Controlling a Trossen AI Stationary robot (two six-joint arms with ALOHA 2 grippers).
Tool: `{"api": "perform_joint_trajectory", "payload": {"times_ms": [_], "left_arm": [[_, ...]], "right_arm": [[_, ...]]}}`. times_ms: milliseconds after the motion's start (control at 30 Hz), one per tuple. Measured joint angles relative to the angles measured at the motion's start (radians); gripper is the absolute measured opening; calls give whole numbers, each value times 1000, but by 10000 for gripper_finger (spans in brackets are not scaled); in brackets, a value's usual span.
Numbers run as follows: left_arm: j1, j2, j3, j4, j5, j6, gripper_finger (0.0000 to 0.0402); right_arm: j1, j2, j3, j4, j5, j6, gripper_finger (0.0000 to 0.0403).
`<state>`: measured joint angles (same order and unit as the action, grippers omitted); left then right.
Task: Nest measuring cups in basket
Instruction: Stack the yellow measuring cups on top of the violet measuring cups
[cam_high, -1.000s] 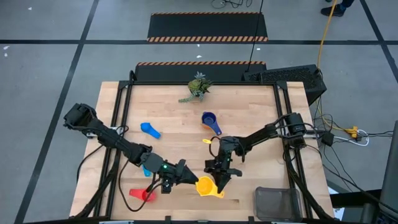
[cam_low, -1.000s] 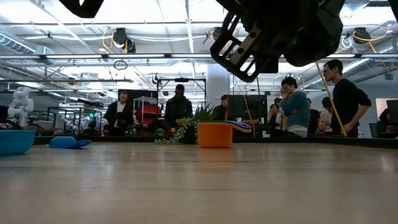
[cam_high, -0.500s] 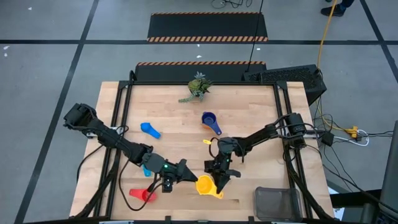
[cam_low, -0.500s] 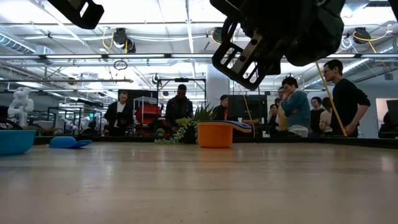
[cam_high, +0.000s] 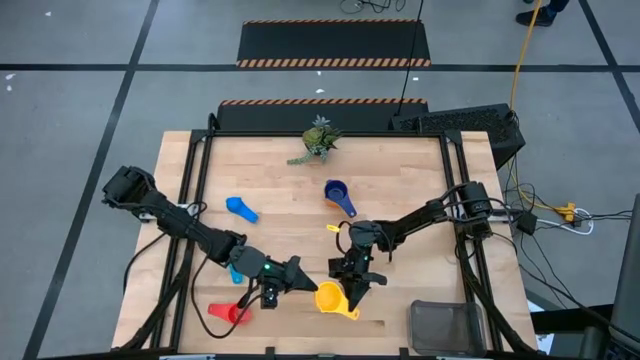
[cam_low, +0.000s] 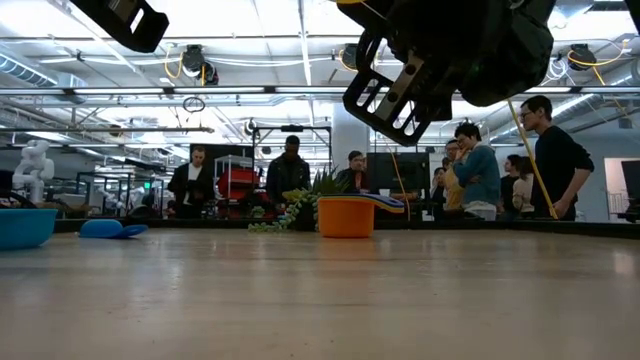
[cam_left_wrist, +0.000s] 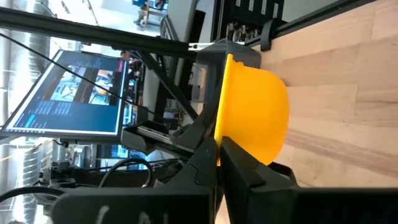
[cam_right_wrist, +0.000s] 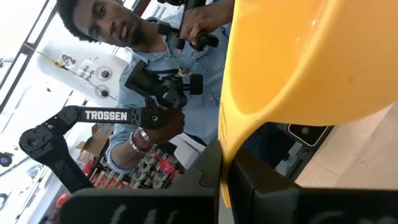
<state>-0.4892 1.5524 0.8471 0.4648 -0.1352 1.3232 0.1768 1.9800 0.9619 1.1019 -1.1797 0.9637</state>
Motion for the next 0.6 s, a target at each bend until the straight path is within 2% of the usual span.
{"api": "perform_joint_trajectory", "payload": {"times_ms": [167,300,433,600], "left_arm": [[0,0,0,-1,0,2,8],[0,0,0,-14,-9,-24,6],[-8,1,0,-29,-40,-61,4],[-26,1,0,-27,-80,-73,3]], "right_arm": [[0,0,0,0,1,13,3],[0,-4,-1,-1,14,20,24],[-2,-10,-1,0,73,24,68],[-2,-10,-1,1,86,41,154]]}}
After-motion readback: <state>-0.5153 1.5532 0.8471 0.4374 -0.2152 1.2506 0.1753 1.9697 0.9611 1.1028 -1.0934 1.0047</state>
